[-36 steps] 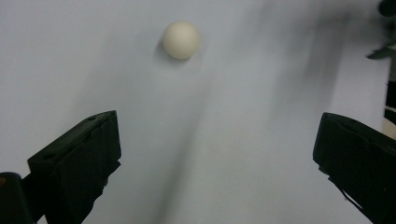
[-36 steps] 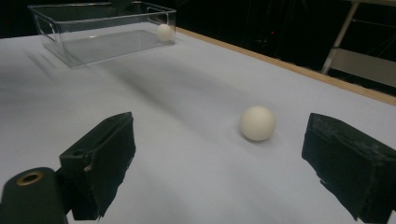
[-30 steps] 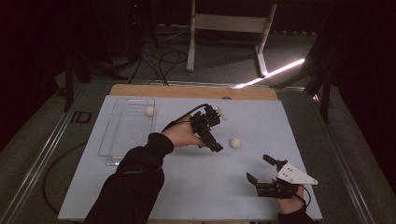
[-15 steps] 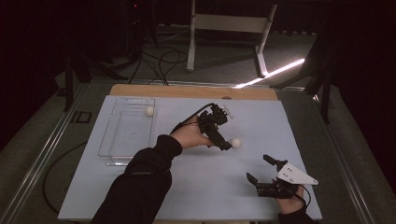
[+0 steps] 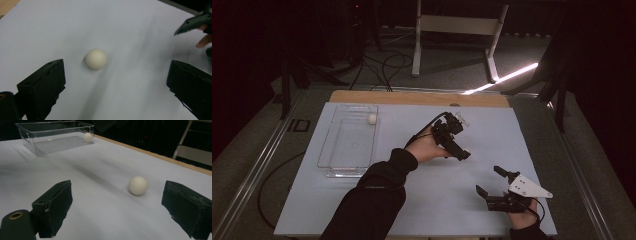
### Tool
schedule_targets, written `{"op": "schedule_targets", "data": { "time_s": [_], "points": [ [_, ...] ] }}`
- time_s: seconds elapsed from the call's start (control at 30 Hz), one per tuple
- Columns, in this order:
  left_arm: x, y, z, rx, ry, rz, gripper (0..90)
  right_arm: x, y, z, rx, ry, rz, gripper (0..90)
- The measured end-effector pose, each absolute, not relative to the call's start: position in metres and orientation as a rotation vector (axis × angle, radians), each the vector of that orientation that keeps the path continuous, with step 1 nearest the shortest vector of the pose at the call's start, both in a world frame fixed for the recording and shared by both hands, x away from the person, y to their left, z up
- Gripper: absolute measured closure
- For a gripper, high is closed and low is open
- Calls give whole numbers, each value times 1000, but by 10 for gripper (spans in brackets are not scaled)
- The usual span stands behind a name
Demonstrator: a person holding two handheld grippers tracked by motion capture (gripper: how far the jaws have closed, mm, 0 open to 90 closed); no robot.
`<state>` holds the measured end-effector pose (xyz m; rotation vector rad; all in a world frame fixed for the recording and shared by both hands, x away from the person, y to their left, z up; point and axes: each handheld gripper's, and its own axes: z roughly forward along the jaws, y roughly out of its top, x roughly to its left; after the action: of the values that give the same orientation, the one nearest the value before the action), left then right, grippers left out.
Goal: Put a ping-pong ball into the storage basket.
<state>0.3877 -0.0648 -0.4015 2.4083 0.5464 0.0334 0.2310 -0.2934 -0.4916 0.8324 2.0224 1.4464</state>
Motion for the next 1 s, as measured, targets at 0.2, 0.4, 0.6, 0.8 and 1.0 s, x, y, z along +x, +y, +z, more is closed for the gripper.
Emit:
{"op": "schedule_targets", "data": {
  "time_s": [0.2,0.4,0.6,0.8,1.0],
  "points": [
    [390,-72,-411,2371,572,28,29,231,-294,-492,835,2021,1448,96],
    [391,-79,-420,2360,599,44,29,231,-293,-492,837,2025,1451,96],
    [394,-86,-431,2377,631,33,28,231,-293,-493,837,2030,1456,96],
    [396,-91,-441,2399,646,39,15,231,-293,-493,835,2030,1453,96],
    [399,-95,-452,2388,664,44,15,231,-293,-493,836,2032,1453,96]
  ]
}}
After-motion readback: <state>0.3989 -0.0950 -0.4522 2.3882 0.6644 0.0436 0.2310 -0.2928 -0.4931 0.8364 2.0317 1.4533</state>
